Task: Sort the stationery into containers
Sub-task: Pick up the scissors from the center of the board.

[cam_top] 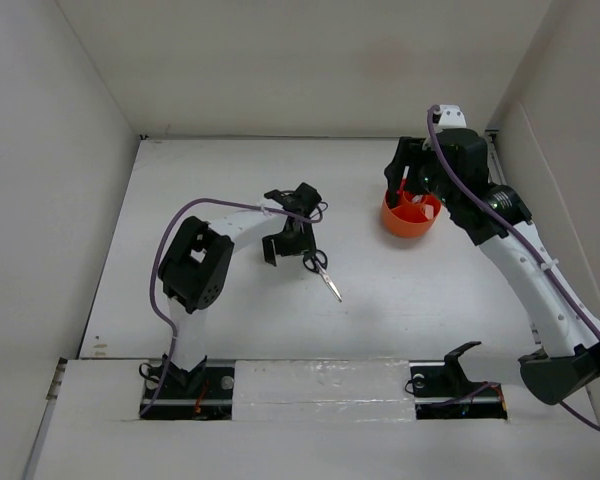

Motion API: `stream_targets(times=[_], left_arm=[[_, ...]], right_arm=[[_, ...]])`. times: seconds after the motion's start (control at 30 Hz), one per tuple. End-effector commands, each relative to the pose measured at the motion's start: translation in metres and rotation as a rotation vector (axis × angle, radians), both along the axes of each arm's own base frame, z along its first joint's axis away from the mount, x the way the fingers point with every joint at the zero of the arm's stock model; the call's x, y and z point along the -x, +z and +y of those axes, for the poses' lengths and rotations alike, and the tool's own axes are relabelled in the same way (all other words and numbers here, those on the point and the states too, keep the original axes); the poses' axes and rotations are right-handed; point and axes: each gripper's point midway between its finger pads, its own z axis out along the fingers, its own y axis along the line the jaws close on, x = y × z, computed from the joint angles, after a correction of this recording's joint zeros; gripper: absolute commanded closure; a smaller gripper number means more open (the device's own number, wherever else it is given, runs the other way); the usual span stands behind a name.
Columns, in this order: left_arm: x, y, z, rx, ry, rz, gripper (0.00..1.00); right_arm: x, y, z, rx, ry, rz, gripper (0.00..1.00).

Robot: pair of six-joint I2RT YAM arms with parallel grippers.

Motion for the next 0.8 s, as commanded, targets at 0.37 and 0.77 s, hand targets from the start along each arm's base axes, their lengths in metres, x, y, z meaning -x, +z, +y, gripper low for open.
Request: stream_targets(times=[0.37, 0.77], left_arm=[[-0.001, -0.01, 0.008, -0.046, -0.006, 0.009, 0.3], [0.008, -0.028, 0.003, -0.073, -0.027, 0.06, 0.59]], right_arm=[[0.0, 0.012, 0.007, -0.017, 0.027, -0.027, 0.31], [-0.001, 0.018, 0.009, -0.017, 0.039, -0.039, 0.31]])
